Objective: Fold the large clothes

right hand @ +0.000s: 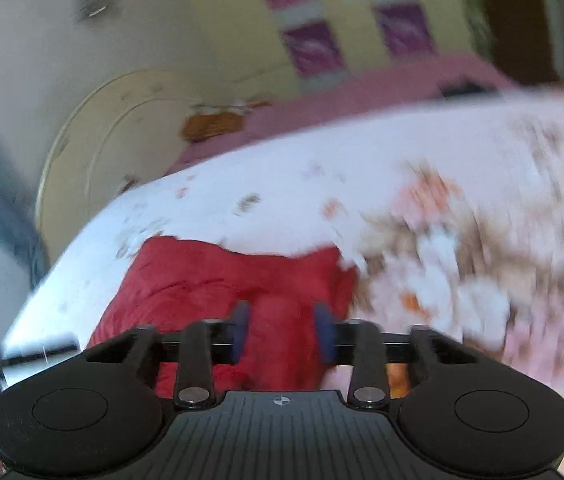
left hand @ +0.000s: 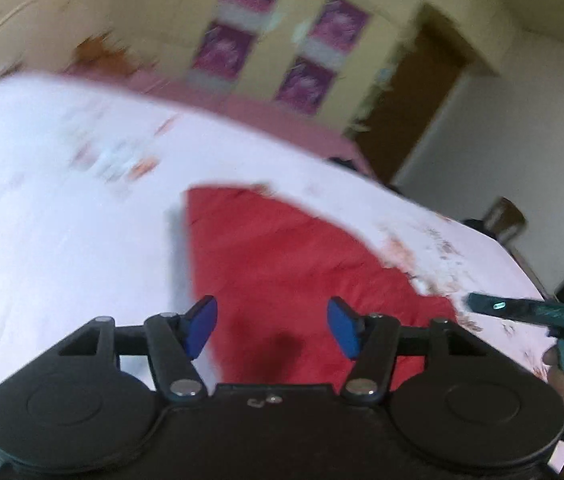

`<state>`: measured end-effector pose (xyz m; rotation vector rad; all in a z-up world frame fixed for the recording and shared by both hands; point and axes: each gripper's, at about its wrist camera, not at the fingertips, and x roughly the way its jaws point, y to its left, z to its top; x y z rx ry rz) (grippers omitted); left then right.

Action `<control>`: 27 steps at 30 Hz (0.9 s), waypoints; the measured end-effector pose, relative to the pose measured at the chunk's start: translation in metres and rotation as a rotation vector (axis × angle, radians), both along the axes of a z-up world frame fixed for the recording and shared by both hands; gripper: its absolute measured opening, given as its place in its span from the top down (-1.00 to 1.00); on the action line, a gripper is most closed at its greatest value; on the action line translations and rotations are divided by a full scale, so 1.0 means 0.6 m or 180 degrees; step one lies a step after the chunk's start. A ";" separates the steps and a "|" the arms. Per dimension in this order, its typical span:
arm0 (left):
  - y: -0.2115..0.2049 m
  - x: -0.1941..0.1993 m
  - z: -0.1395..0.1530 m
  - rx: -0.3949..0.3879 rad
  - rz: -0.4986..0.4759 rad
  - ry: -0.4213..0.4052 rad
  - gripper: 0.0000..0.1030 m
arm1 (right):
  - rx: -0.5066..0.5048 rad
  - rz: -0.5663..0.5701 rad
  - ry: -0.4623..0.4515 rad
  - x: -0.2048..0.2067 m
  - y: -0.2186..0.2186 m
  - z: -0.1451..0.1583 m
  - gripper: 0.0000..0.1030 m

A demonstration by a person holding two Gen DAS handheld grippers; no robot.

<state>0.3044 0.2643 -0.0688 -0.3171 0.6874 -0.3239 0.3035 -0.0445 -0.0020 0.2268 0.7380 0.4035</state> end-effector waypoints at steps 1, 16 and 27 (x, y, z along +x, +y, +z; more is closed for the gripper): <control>-0.016 0.018 0.002 0.0076 -0.0098 -0.0007 -0.10 | -0.0106 0.0091 0.0001 0.003 0.018 -0.003 0.64; -0.043 0.022 -0.005 0.0243 -0.0390 0.0078 -0.02 | -0.0281 -0.0133 0.0265 0.005 -0.005 -0.038 0.92; -0.089 -0.100 -0.041 0.0543 -0.0557 0.0115 0.01 | -0.0654 0.0521 0.0521 -0.050 0.071 -0.095 0.94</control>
